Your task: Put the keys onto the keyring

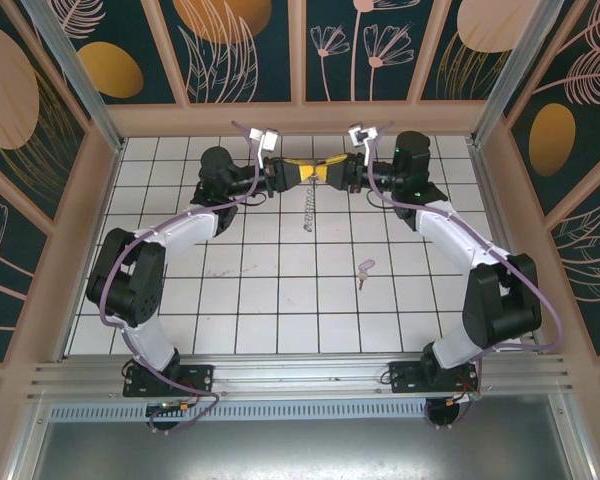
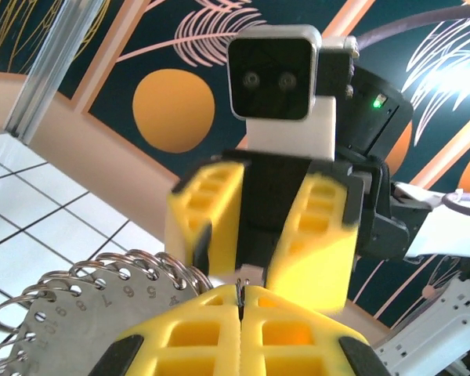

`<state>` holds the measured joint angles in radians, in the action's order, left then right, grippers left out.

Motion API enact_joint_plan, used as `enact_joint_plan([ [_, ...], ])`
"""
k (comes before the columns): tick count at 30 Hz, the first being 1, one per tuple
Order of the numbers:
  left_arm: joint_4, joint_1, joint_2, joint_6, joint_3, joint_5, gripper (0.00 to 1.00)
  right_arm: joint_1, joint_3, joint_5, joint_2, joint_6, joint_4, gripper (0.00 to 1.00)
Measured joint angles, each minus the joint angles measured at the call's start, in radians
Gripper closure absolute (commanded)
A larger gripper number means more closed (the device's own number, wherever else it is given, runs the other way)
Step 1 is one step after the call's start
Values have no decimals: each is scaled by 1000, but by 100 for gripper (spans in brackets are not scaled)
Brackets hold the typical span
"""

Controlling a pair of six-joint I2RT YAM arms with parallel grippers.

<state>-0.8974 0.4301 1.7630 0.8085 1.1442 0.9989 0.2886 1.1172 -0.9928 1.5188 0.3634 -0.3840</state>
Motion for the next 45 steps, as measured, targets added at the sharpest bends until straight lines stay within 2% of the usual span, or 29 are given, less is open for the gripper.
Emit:
enact_joint_plan([
  [6,166,0,-26,-133,24,-11,100,-132,-90,69,-89,89,-44,53],
  [13,438,0,-78,-385,141,-43,100,-118,-105,67,-109,139,-85,53],
  [18,529,0,-127,-507,156,-82,100,-85,-127,55,-110,149,-115,53],
  [24,531,0,-159,-571,143,-111,100,-39,-148,46,-119,144,-138,55],
  [32,491,0,-189,-606,122,-106,100,-30,-150,-3,-127,123,-177,56],
  [45,499,0,-129,-587,201,-8,100,0,-52,-57,-112,48,-177,57],
])
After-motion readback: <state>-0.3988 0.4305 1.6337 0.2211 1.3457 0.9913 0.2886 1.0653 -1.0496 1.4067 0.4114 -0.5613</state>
